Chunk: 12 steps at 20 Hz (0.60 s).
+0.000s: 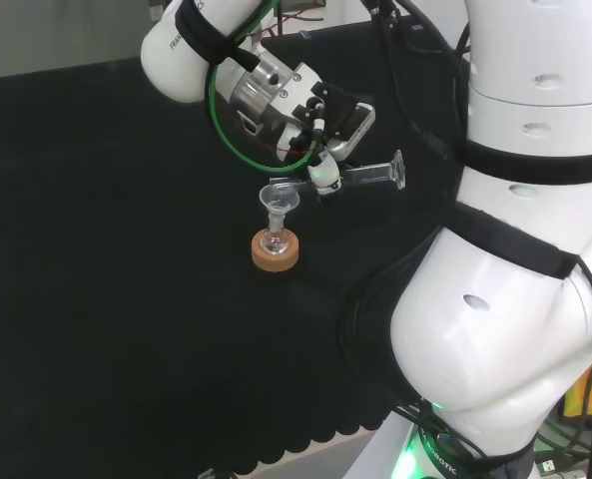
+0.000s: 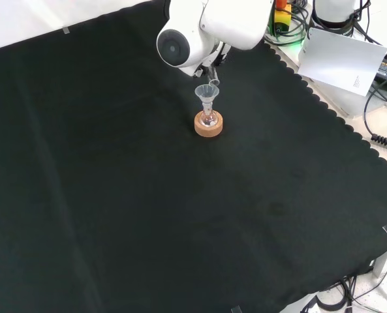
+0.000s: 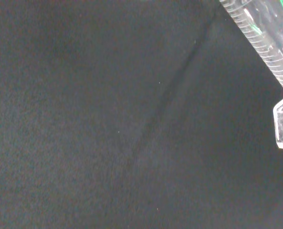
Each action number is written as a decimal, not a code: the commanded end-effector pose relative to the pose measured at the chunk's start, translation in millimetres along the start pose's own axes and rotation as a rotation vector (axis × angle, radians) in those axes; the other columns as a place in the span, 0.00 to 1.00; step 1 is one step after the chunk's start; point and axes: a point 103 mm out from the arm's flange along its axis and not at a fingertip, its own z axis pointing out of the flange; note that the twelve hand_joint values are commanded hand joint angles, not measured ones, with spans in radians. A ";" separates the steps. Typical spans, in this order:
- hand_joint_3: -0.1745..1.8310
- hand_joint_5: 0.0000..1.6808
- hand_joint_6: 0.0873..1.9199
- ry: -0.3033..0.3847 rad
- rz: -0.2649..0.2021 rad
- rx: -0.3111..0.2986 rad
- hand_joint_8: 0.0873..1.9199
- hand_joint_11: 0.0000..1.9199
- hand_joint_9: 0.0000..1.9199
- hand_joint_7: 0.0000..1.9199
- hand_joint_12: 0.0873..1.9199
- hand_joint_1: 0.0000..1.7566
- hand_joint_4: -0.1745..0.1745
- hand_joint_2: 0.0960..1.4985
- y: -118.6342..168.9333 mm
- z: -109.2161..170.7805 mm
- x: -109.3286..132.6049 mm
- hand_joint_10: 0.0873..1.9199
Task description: Pour the water from the graduated cylinder into the round-bottom flask.
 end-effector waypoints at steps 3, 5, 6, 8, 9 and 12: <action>0.09 0.58 0.49 0.055 -0.026 -0.064 0.49 0.62 0.72 0.53 0.39 0.72 0.00 0.72 -0.9 10.7 -12.7 0.00; 0.09 0.58 0.49 0.092 -0.042 -0.097 0.49 0.62 0.72 0.53 0.39 0.72 0.00 0.72 -2.2 11.8 -14.7 0.00; 0.09 0.58 0.49 0.110 -0.049 -0.114 0.49 0.62 0.72 0.53 0.39 0.72 0.00 0.72 -2.8 12.6 -16.1 0.00; 0.09 0.58 0.50 0.165 -0.063 -0.135 0.49 0.62 0.72 0.53 0.39 0.72 0.00 0.72 -3.3 13.9 -19.0 0.00; 0.09 0.58 0.50 0.187 -0.069 -0.148 0.49 0.62 0.72 0.53 0.39 0.72 0.00 0.72 -3.4 14.7 -20.4 0.00; 0.09 0.58 0.50 0.256 -0.096 -0.191 0.49 0.62 0.72 0.53 0.39 0.72 0.00 0.72 -2.8 17.6 -24.7 0.00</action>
